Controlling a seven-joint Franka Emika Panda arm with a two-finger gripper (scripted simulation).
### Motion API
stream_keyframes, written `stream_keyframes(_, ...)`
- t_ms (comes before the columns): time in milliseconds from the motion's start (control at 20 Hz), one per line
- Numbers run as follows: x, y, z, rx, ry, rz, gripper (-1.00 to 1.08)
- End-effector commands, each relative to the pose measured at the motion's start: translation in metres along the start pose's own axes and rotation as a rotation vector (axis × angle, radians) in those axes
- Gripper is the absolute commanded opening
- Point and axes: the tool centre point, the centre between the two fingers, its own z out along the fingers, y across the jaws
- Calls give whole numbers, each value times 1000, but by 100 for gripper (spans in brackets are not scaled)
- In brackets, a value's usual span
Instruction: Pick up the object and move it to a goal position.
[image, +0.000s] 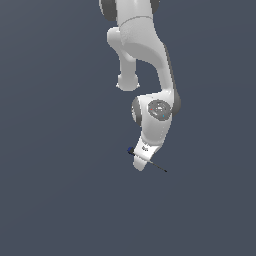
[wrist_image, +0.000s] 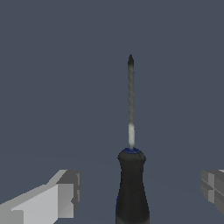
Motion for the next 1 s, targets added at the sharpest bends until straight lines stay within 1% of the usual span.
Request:
stream_keyframes(0,0,0,0,0,0,0,100)
stream_keyframes(250,0,0,10,0,0,-1,100)
stream_keyframes(600,0,-1,44,-1,0,-5,100)
stream_keyframes(850,0,0,50,-1,0,-5,100)
stream_keyframes(900,0,0,50,-1,0,-5,-100)
stream_keyframes(950,0,0,50,-1,0,-5,-100)
